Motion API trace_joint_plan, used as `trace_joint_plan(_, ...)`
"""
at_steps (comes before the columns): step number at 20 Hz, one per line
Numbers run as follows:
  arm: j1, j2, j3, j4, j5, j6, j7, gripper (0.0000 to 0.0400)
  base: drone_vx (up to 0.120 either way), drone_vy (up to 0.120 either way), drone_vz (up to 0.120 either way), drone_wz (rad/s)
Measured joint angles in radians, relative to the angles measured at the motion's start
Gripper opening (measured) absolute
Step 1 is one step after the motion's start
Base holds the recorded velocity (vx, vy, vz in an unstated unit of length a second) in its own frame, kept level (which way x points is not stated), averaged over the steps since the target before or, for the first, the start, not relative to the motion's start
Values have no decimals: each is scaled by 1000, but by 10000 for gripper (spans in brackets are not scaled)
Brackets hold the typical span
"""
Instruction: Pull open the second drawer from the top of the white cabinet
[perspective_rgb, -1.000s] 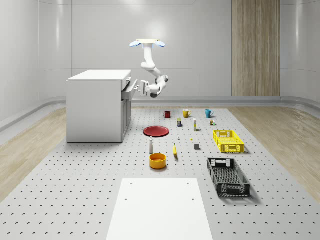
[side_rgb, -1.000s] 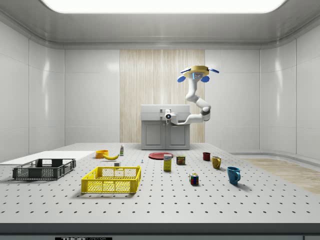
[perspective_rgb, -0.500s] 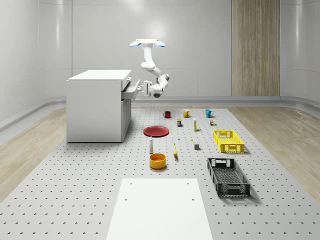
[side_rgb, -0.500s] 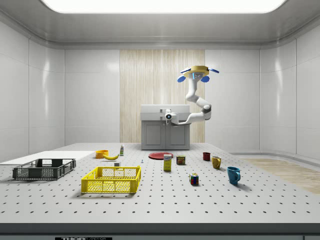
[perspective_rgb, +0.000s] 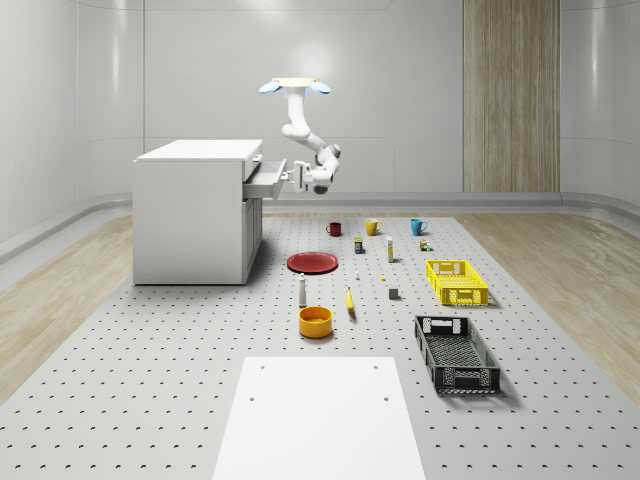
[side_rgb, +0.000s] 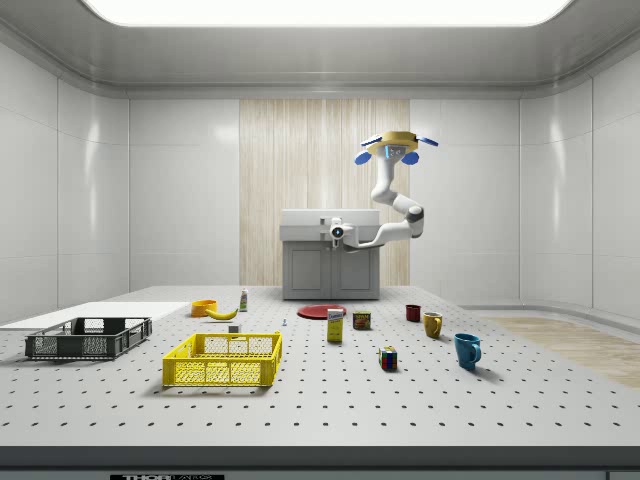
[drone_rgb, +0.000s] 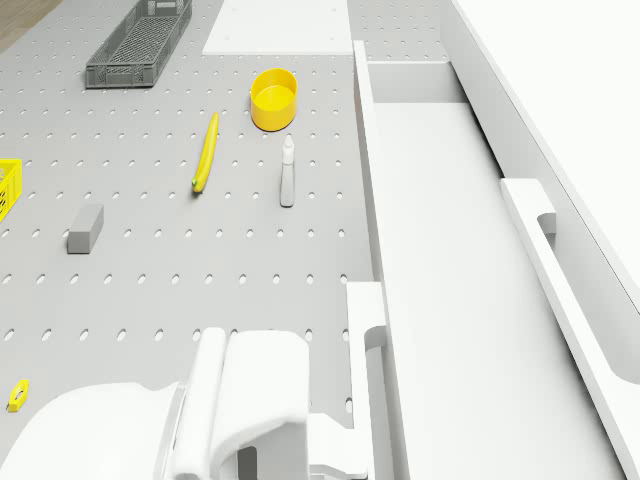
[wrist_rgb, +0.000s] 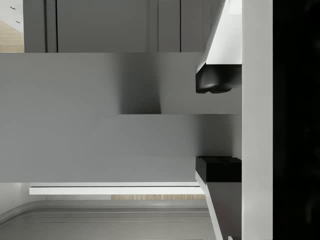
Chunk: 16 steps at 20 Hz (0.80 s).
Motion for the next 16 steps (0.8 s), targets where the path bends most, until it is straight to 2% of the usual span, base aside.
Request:
trace_joint_plan(2,2,-5,-21,9,-11,-14,-13,167,0,0,0,0)
trace_joint_plan(11,12,-37,-99,83,-89,-97,17,149,0,0,0,0)
trace_joint_plan(14,22,-56,-120,109,-113,-117,45,222,0,27,0,0)
trace_joint_plan(16,27,-62,-131,121,-123,-127,49,253,0,80,0,0)
